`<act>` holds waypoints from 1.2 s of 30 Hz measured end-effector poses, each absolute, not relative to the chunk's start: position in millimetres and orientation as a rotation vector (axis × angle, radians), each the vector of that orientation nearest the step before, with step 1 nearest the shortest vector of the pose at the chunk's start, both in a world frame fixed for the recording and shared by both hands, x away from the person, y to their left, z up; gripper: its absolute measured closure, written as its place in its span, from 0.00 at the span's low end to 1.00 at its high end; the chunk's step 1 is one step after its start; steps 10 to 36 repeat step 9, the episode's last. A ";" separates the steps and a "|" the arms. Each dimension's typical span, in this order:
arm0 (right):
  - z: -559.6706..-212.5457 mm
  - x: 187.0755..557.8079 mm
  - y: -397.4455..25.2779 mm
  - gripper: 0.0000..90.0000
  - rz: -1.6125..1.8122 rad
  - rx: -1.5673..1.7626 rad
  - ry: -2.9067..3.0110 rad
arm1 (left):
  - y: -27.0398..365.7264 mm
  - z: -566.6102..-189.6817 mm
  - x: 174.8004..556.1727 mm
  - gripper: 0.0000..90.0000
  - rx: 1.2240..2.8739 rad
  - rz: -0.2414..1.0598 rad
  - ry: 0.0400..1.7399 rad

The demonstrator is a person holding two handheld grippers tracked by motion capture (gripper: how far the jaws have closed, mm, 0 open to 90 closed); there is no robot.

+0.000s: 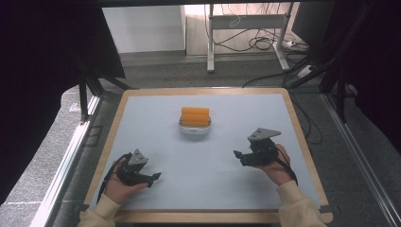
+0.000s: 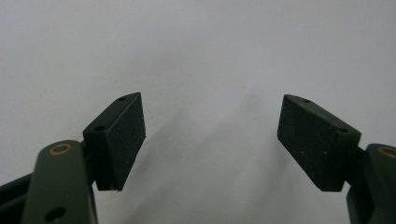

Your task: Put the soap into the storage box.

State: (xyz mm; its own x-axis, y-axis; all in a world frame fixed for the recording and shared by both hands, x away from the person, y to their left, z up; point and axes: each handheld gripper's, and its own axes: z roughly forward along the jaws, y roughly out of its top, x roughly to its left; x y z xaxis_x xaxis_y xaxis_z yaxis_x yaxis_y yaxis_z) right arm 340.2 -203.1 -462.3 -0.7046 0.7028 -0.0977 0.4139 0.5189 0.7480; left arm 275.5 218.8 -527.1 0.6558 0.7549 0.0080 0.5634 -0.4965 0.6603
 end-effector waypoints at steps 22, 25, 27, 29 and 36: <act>-461.4 331.8 -205.5 0.25 1.023 0.915 2.318 | 218.7 -526.9 275.6 0.26 2.238 0.400 1.017; -461.4 331.8 -205.5 0.25 1.023 0.915 2.318 | 218.7 -526.9 275.6 0.26 2.238 0.400 1.017; -461.4 331.8 -205.5 0.25 1.023 0.915 2.318 | 218.7 -526.9 275.6 0.26 2.238 0.400 1.017; -461.4 331.8 -205.5 0.25 1.023 0.915 2.318 | 218.7 -526.9 275.6 0.26 2.238 0.400 1.017; -461.4 331.8 -205.5 0.25 1.023 0.915 2.318 | 218.7 -526.9 275.6 0.26 2.238 0.400 1.017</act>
